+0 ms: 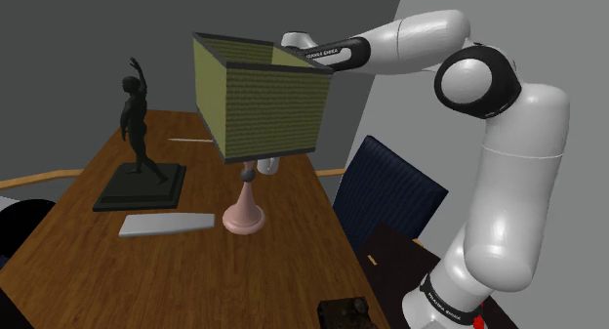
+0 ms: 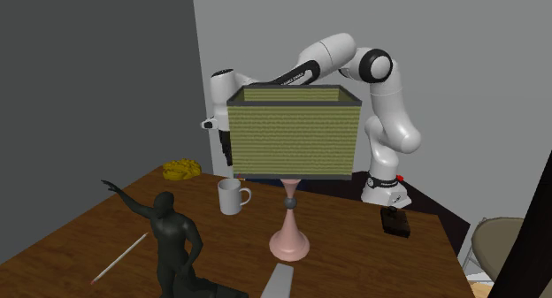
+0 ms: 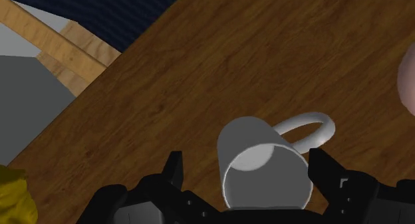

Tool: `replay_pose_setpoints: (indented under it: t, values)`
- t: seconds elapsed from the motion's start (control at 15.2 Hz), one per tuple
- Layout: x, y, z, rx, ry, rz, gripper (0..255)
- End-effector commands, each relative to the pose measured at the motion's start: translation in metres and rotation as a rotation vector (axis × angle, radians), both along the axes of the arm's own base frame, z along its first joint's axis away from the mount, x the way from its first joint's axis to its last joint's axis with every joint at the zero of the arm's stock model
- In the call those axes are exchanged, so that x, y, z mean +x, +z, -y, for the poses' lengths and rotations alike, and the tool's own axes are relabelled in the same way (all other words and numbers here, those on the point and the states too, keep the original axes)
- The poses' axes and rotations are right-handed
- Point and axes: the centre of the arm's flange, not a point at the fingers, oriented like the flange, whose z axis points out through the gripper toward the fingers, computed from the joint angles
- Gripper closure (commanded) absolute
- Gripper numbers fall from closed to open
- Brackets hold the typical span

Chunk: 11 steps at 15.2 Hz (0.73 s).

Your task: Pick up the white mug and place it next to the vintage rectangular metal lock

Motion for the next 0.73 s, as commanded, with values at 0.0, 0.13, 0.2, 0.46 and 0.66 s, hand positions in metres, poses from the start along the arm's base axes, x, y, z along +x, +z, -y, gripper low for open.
replay_pose_setpoints:
  t: [0.0,0.13,0.2,0.46,0.66]
  values:
    - [0.023,-0.015,0.003,-0.001,0.011,-0.004,0]
    - [0.038,-0.023,0.004,-0.002,0.017,-0.006,0]
    - [0.038,-0.029,0.003,-0.002,0.017,-0.006,0]
    - [0.037,-0.050,0.003,-0.002,0.017,-0.006,0]
    - [0.036,-0.063,0.003,-0.002,0.017,-0.006,0]
